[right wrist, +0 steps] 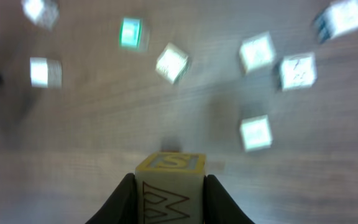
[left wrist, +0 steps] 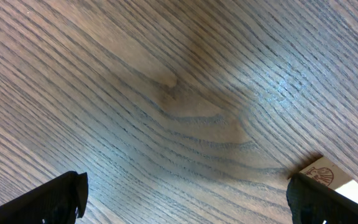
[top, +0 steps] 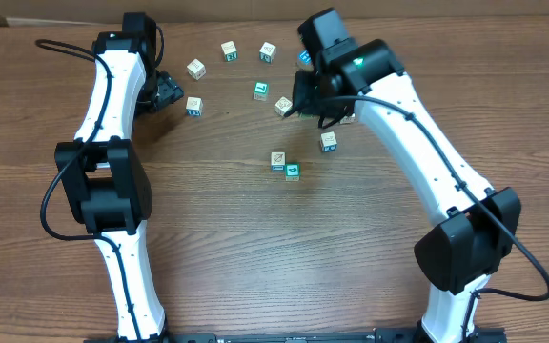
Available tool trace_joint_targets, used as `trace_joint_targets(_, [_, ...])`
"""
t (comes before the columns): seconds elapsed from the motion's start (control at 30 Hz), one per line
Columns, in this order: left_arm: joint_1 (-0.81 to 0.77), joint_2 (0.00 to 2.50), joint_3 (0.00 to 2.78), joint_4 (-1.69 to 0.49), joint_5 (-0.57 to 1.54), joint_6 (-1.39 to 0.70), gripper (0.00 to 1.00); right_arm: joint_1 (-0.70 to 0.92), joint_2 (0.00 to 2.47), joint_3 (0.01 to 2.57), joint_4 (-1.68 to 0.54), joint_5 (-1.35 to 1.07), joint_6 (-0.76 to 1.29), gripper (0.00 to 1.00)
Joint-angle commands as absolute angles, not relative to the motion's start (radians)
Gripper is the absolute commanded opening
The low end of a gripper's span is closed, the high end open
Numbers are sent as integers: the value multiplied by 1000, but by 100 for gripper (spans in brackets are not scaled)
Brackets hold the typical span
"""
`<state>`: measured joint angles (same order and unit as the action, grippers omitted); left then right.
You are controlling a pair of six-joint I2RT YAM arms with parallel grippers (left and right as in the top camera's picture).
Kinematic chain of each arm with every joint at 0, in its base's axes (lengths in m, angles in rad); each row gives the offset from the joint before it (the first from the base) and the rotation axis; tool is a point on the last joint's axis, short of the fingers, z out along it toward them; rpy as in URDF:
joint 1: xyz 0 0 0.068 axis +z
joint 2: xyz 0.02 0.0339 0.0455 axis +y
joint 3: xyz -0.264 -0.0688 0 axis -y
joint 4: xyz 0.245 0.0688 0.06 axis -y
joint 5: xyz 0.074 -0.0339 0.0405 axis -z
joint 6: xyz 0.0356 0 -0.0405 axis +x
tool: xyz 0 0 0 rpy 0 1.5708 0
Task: Form a circle
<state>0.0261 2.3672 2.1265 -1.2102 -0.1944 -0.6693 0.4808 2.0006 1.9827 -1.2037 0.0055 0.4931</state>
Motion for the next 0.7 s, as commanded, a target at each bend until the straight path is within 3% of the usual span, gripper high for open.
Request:
trace_joint_targets(0.0, [19, 2332, 2123, -1210, -190, -650, 100, 538, 1994, 1990, -1252, -29, 488, 23])
trace_joint_targets(0.3, [19, 2332, 2123, -1210, -190, -650, 100, 706, 1994, 1884, -1299, -28, 570, 23])
trace_joint_targets(0.67, [19, 2332, 2123, -1210, -190, -650, 100, 849, 2003, 1660, -1052, 44, 666, 23])
